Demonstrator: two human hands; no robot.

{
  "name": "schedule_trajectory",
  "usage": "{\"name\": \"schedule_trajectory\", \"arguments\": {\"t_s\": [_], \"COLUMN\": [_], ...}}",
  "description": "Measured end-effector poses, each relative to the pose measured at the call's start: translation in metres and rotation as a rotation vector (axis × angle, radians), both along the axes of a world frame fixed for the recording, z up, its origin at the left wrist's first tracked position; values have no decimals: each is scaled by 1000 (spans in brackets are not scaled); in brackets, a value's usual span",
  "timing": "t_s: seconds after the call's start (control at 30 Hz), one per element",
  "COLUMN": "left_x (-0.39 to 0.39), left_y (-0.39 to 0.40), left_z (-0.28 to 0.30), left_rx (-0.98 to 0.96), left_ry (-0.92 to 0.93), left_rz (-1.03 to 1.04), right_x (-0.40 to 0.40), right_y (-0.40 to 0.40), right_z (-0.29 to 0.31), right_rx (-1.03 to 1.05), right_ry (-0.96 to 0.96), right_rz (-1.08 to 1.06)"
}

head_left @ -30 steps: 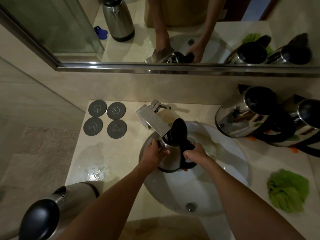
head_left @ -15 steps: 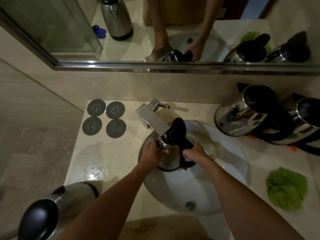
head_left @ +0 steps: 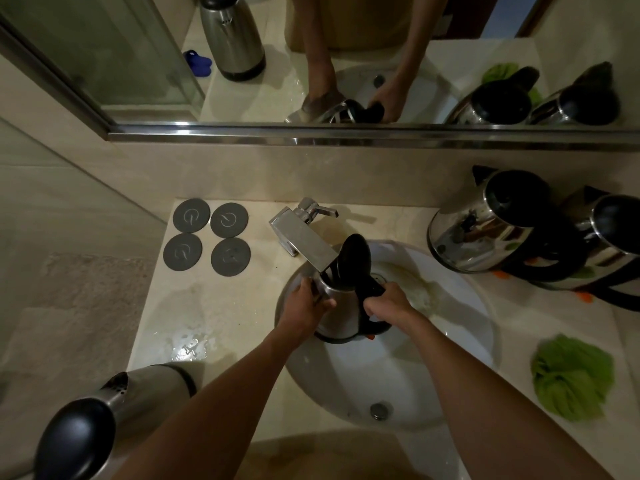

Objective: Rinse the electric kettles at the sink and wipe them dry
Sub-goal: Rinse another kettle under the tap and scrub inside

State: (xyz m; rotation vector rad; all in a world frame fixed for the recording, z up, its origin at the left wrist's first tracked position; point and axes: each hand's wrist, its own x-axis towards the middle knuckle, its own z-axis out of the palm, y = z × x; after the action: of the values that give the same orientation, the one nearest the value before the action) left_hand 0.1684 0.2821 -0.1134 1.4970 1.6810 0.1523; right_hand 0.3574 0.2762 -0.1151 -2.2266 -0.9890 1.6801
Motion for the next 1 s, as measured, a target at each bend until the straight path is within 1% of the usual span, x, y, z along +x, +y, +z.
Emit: {"name": "schedule_trajectory", "arguments": {"t_s": [0.17, 0.33, 0.47, 1.0], "left_x": [-1, 0, 0, 0], "left_y": [0, -2, -1, -7], "left_z": [-1, 1, 2, 4], "left_rx": [7, -2, -17, -34], "left_ry": [-4, -50, -49, -88], "left_rz": [-15, 10, 16, 27], "right_x": [1, 2, 2, 0], "right_y": [1, 1, 1, -9], "right_z": [-2, -4, -6, -16], "right_rx": [-2, -2, -1, -6], "right_ry": [4, 13, 22, 16], "right_rz": [9, 14, 17, -34]}}
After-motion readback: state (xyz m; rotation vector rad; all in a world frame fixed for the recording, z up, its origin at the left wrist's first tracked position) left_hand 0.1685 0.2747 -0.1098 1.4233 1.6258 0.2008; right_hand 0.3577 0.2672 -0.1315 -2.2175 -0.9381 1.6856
